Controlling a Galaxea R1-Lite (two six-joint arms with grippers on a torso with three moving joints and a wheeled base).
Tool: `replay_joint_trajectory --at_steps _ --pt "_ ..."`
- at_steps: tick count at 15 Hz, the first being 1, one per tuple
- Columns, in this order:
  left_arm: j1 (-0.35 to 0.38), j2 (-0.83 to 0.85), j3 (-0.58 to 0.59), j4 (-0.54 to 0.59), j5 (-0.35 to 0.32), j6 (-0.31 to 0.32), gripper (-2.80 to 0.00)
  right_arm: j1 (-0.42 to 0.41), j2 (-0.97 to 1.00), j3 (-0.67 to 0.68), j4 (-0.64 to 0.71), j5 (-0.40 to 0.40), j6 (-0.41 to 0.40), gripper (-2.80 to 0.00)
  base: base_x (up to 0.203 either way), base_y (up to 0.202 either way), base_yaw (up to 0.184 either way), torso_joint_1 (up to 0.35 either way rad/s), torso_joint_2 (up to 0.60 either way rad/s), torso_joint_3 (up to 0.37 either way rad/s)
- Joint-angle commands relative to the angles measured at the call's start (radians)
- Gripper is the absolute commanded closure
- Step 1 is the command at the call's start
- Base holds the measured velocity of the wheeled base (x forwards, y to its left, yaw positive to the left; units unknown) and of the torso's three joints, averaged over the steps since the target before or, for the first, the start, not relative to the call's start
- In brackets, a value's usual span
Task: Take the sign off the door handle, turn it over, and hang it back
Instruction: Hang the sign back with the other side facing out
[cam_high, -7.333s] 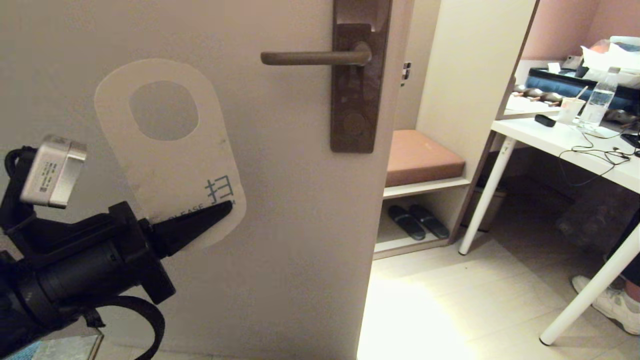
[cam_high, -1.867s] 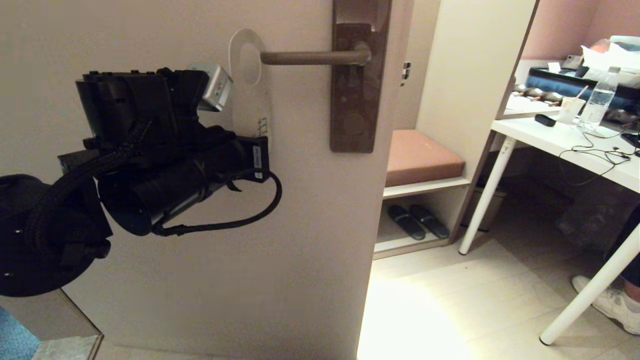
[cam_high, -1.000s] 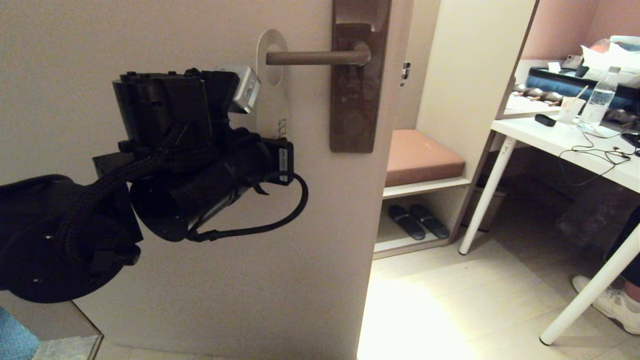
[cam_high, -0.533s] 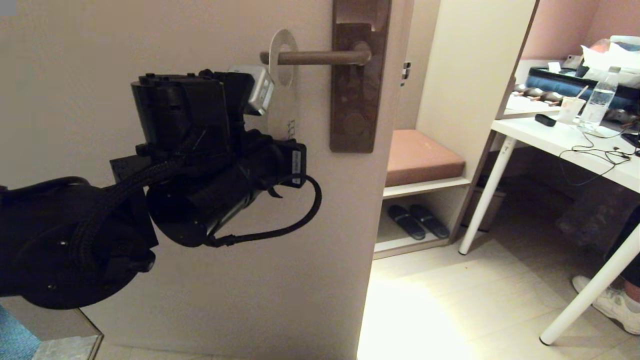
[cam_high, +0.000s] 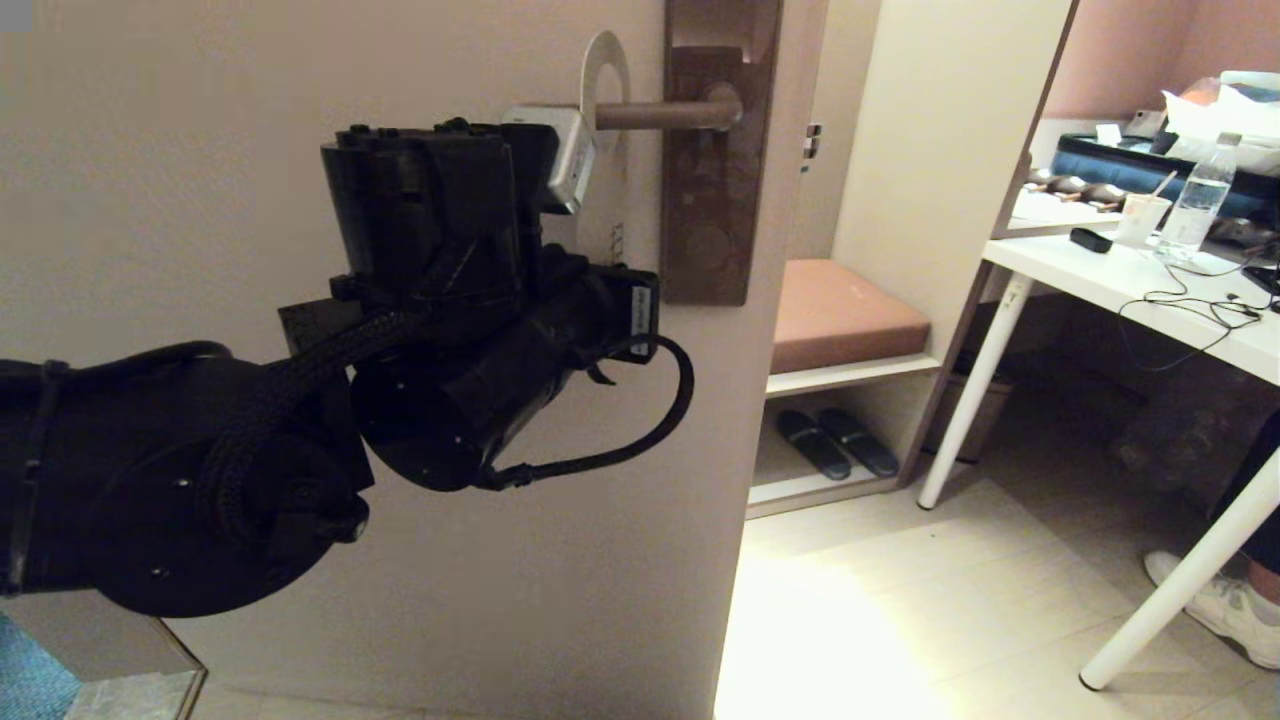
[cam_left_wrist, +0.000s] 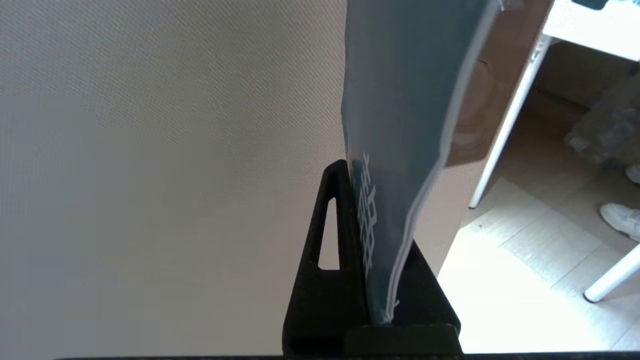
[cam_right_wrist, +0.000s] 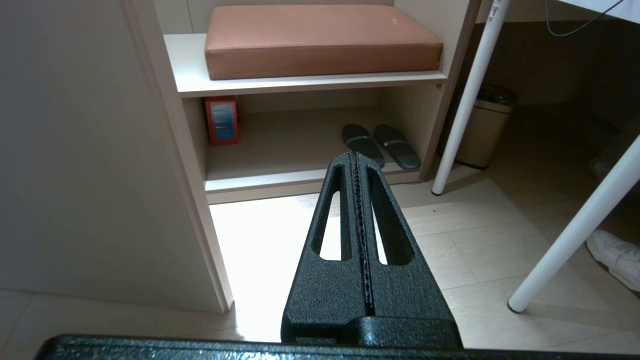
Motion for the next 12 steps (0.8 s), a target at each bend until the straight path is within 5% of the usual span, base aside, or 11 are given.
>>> replay_joint_trajectory --at_steps 1,12 --pt "-0.018 0.009 0.000 -0.004 0.010 0.000 0.00 0.000 0.000 0.000 0.000 -0.001 0.000 0.00 0.000 0.000 0.000 0.000 0.00 0.000" --pt "-0.061 0.076 -0.069 -0.007 0.029 -0.003 0.00 0.000 0.000 0.000 0.000 -0.001 0.000 0.00 0.000 0.000 0.000 0.000 0.00 0.000"
